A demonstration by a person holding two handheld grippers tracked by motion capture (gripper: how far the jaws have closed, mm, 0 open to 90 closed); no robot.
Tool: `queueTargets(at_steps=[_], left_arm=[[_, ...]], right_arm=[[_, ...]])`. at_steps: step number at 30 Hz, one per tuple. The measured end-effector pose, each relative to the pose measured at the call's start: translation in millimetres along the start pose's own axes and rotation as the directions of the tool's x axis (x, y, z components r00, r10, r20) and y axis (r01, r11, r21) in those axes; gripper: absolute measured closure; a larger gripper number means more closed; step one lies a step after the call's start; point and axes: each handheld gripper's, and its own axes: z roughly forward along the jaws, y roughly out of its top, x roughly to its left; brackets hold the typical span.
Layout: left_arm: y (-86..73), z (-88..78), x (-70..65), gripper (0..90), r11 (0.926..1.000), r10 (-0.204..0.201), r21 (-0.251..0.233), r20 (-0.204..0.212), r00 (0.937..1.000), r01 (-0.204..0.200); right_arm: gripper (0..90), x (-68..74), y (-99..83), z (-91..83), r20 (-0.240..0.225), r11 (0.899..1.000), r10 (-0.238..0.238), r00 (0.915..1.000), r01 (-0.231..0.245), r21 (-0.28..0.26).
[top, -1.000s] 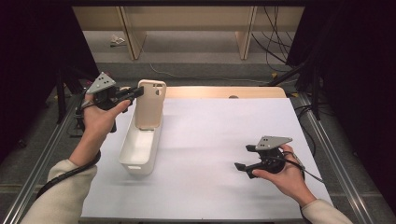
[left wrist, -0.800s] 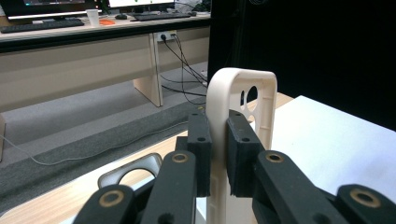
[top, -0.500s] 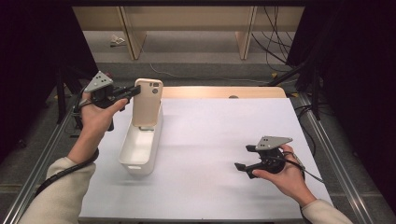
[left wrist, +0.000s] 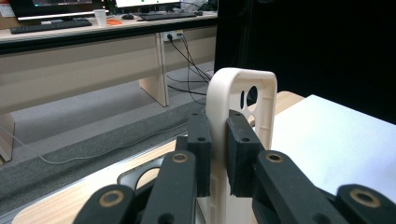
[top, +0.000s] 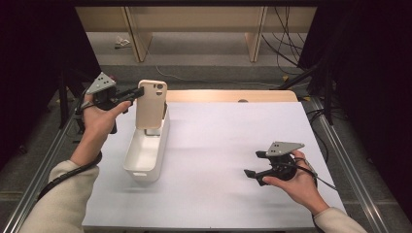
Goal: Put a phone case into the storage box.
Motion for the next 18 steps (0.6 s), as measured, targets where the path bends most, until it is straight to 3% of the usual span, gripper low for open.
queueTargets(at_steps=[18], left_arm=[[-8.7,12.0,7.8,81.1,1.0000,0.004,-0.007,-0.001,1.0000,-0.004]], right_arm=[[19.3,-0.1,0.0,-0.6,-0.005,1.000,0.000,1.0000,0.000,-0.002]])
